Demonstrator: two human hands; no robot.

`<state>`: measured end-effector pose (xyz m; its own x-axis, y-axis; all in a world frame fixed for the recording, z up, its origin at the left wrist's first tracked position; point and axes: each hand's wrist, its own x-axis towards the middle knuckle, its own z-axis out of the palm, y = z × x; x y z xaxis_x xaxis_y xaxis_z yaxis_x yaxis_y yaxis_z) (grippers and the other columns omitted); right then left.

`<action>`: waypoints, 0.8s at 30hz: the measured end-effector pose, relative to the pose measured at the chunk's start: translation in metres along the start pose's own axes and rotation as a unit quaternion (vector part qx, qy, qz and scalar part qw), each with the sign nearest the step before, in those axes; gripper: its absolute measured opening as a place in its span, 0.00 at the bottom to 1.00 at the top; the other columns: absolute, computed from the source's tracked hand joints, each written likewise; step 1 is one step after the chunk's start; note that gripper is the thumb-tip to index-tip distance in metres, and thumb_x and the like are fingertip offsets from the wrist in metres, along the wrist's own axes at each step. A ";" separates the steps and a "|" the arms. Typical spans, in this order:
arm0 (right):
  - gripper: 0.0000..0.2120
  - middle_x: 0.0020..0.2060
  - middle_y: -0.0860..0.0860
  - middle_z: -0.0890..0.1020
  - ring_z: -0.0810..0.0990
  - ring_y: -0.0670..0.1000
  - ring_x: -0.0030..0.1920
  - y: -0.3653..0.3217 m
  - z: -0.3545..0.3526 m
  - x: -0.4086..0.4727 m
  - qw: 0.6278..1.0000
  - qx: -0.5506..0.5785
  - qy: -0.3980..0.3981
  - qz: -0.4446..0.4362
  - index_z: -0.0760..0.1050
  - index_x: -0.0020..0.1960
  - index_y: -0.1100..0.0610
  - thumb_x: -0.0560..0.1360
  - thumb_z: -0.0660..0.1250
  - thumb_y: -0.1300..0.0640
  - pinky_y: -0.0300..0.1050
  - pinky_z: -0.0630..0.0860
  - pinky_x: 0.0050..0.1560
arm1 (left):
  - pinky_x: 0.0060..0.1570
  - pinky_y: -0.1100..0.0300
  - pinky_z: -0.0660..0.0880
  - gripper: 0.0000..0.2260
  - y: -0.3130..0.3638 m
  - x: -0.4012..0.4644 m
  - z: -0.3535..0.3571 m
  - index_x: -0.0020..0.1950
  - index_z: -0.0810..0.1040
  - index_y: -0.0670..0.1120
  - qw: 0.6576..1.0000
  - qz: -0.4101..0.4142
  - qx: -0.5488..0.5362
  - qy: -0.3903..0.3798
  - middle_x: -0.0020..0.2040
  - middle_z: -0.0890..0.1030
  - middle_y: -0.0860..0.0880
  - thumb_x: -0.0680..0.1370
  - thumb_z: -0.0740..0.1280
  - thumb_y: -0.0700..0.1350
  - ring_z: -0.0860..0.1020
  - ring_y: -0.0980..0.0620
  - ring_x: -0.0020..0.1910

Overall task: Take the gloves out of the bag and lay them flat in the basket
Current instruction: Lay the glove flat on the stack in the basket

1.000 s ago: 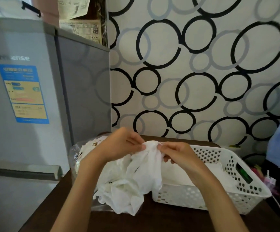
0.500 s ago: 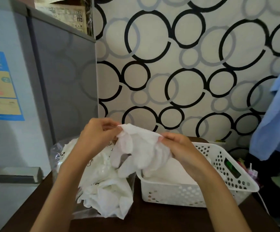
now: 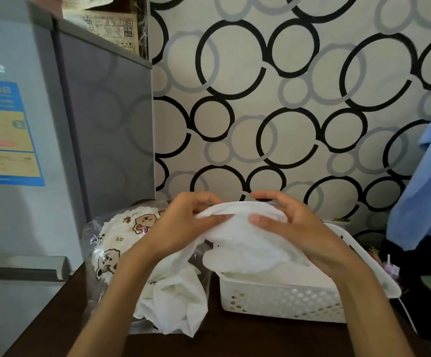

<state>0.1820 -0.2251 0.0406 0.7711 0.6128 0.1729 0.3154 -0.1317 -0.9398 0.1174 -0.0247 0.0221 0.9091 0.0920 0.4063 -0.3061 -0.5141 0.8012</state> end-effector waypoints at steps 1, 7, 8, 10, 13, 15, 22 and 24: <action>0.22 0.47 0.44 0.84 0.84 0.45 0.46 0.001 -0.005 -0.002 1.000 0.008 -0.019 0.004 0.76 0.56 0.44 0.64 0.75 0.53 0.39 0.80 0.44 | 0.44 0.58 0.80 0.04 0.001 0.000 -0.001 0.48 0.82 0.46 1.000 0.002 -0.023 0.001 0.42 0.85 0.51 0.75 0.70 0.44 0.83 0.54 0.42; 0.17 0.42 0.52 0.86 0.84 0.49 0.40 0.003 -0.021 -0.006 0.997 0.053 0.051 0.028 0.82 0.51 0.55 0.65 0.69 0.48 0.41 0.79 0.41 | 0.40 0.52 0.80 0.13 0.002 -0.003 -0.012 0.46 0.82 0.47 0.999 -0.012 -0.029 -0.013 0.40 0.85 0.45 0.70 0.70 0.55 0.84 0.46 0.39; 0.18 0.41 0.52 0.86 0.83 0.48 0.38 0.003 -0.023 -0.006 0.995 0.067 0.063 0.027 0.82 0.51 0.56 0.66 0.68 0.48 0.38 0.79 0.38 | 0.38 0.55 0.79 0.13 0.001 -0.002 -0.013 0.45 0.82 0.47 0.999 -0.013 -0.027 -0.011 0.39 0.85 0.47 0.70 0.69 0.55 0.83 0.48 0.38; 0.16 0.41 0.51 0.86 0.83 0.47 0.38 0.002 -0.024 -0.006 0.991 0.105 0.084 0.019 0.82 0.50 0.55 0.67 0.67 0.47 0.38 0.77 0.36 | 0.39 0.59 0.78 0.14 0.000 -0.003 -0.015 0.45 0.82 0.46 0.999 -0.017 -0.023 -0.016 0.40 0.85 0.50 0.72 0.67 0.55 0.83 0.51 0.38; 0.09 0.40 0.49 0.85 0.82 0.47 0.40 0.003 -0.028 -0.003 0.977 0.145 0.158 0.009 0.82 0.48 0.52 0.73 0.67 0.50 0.41 0.77 0.38 | 0.49 0.54 0.80 0.14 -0.003 -0.003 -0.016 0.48 0.83 0.45 0.999 -0.031 -0.028 -0.031 0.44 0.85 0.48 0.76 0.64 0.53 0.83 0.49 0.44; 0.07 0.39 0.48 0.84 0.81 0.48 0.40 0.003 -0.029 -0.002 0.969 0.141 0.203 0.000 0.81 0.46 0.52 0.76 0.66 0.51 0.44 0.76 0.42 | 0.52 0.52 0.80 0.12 -0.005 -0.002 -0.016 0.48 0.82 0.45 0.998 -0.037 -0.038 -0.030 0.45 0.85 0.48 0.77 0.64 0.51 0.84 0.50 0.45; 0.09 0.33 0.41 0.81 0.78 0.40 0.37 -0.008 -0.040 -0.004 0.946 -0.006 0.314 -0.078 0.76 0.41 0.48 0.78 0.62 0.50 0.35 0.73 0.39 | 0.50 0.55 0.81 0.11 0.004 0.005 0.007 0.50 0.83 0.50 0.995 -0.044 -0.062 0.058 0.44 0.85 0.51 0.81 0.60 0.49 0.83 0.55 0.43; 0.09 0.34 0.42 0.80 0.76 0.39 0.35 -0.014 -0.046 0.000 0.927 -0.023 0.351 -0.127 0.74 0.41 0.46 0.79 0.60 0.50 0.32 0.72 0.37 | 0.50 0.57 0.80 0.10 0.009 0.014 0.013 0.51 0.82 0.50 0.991 -0.041 -0.048 0.116 0.42 0.85 0.52 0.81 0.61 0.48 0.83 0.57 0.42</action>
<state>0.2031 -0.2594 0.0674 0.8334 -0.0278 0.5520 0.5475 -0.0956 -0.8313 0.1313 -0.0391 0.0290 0.8463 0.3286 0.4192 -0.2698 -0.4141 0.8693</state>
